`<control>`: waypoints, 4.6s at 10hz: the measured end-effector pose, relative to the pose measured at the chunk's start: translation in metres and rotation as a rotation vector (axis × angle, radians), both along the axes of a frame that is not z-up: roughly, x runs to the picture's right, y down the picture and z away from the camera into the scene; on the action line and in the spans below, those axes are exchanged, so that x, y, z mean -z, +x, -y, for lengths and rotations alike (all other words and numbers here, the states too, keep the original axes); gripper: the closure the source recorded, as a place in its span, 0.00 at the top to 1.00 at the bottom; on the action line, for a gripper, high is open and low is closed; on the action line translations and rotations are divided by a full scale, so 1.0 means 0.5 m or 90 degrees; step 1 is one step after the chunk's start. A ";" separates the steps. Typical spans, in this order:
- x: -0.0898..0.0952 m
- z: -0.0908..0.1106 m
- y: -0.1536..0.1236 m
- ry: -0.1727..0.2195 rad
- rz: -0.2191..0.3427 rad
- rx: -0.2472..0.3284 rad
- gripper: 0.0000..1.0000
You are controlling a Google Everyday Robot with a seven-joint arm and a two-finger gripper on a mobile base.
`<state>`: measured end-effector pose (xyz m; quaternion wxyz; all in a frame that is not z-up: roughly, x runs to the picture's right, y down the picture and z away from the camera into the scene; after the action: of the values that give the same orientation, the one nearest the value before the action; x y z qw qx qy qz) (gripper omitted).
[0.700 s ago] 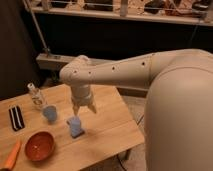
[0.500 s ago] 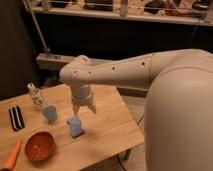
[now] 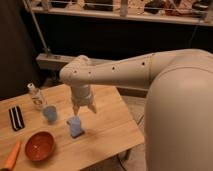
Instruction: Wipe the white sponge on the table
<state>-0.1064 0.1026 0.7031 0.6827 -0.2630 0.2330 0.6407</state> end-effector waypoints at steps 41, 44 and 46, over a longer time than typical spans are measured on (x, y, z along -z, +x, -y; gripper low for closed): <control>-0.131 -0.090 -0.144 0.069 0.156 0.218 0.65; -0.157 -0.131 -0.149 0.069 0.154 0.192 0.65; -0.172 -0.148 -0.145 0.064 0.152 0.173 0.65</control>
<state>-0.1791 0.1768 0.7894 0.7980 -0.2685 0.1514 0.5179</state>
